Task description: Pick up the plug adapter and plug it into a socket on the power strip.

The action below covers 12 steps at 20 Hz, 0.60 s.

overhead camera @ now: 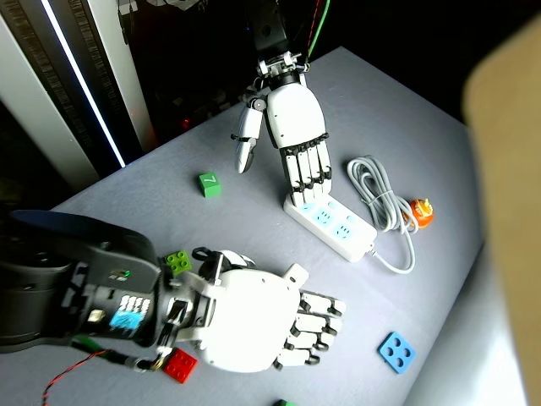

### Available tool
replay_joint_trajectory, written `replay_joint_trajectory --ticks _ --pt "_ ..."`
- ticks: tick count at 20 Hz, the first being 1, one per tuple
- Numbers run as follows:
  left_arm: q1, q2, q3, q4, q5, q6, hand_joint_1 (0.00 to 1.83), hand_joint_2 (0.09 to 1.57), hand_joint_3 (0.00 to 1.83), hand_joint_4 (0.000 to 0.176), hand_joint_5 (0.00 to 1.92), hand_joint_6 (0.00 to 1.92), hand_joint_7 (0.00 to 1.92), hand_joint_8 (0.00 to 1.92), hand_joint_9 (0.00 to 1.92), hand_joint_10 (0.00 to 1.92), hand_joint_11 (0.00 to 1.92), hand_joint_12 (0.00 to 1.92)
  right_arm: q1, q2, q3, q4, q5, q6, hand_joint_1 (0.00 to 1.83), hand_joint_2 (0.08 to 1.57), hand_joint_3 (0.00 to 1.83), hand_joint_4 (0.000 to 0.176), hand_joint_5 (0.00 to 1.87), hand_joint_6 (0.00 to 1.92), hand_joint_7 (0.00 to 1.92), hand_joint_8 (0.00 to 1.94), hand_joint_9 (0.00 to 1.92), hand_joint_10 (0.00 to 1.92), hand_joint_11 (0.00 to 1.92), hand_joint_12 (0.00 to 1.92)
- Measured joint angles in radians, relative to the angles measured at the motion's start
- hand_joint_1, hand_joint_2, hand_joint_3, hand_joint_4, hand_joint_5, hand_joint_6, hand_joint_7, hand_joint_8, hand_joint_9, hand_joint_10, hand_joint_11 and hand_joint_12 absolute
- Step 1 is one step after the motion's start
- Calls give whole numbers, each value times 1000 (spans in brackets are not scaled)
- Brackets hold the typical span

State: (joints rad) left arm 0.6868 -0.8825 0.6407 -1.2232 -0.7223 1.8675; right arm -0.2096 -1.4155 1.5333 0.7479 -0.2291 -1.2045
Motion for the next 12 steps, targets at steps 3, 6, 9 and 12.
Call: replay_joint_trajectory --ticks 3,6,9,12 --pt "8 0 0 5 -3 -4 0 1193 0 0 114 2 156 3 145 3 0 277 -1 -34 32 0 7 0 1211 961 0 0 105 0 38 1 78 3 0 551" --pt "15 -3 0 10 -10 -6 0 1191 0 0 119 2 162 3 151 3 0 308 -2 -61 66 -1 16 0 1225 958 0 0 102 4 40 4 72 4 0 526" --pt "18 -13 -2 11 -24 -6 0 1188 0 0 131 4 176 5 163 5 0 332 -7 -70 71 1 25 0 1214 956 0 0 106 3 48 3 82 6 0 542" --pt "23 -20 -5 15 -33 -14 0 1195 1 0 127 0 170 0 152 0 0 312 -20 -85 90 0 20 0 1240 959 0 0 124 6 62 5 91 6 0 562"
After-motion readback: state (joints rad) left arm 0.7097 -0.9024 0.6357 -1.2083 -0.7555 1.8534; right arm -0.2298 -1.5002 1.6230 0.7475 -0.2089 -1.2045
